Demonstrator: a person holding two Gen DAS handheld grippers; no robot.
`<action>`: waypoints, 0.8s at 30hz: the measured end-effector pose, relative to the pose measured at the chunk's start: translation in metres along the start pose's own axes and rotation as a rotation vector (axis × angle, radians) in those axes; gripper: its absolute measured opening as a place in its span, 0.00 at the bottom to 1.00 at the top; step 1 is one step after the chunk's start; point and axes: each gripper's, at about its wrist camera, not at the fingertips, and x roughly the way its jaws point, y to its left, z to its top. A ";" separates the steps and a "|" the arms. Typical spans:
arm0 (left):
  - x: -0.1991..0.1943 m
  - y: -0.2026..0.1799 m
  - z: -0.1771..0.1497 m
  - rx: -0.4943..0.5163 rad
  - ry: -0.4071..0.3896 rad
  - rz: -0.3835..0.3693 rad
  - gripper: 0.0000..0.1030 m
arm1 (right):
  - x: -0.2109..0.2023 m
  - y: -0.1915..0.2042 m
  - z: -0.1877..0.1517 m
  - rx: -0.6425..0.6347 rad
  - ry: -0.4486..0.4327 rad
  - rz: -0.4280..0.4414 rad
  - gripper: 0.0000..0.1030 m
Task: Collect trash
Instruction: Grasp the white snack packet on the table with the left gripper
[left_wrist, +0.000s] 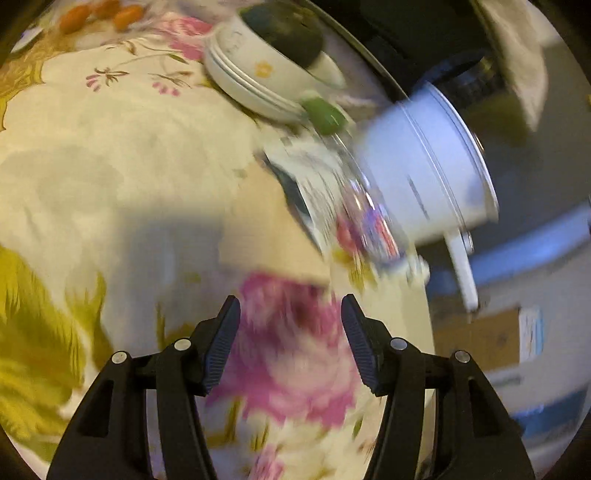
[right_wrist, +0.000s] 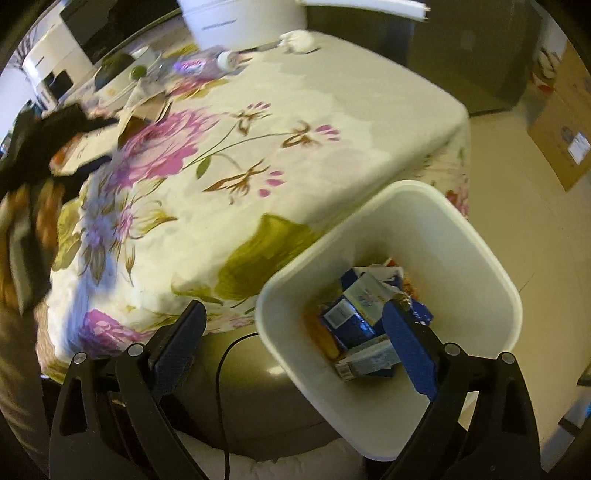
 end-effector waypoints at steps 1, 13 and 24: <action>0.002 -0.001 0.006 -0.011 -0.011 0.004 0.57 | 0.002 0.001 0.002 0.001 0.008 0.011 0.89; 0.040 -0.038 0.064 0.072 -0.102 0.198 0.69 | 0.004 0.006 0.010 -0.004 0.032 0.062 0.89; 0.028 -0.062 0.033 0.305 -0.131 0.124 0.23 | 0.002 0.003 0.013 0.021 0.013 0.056 0.89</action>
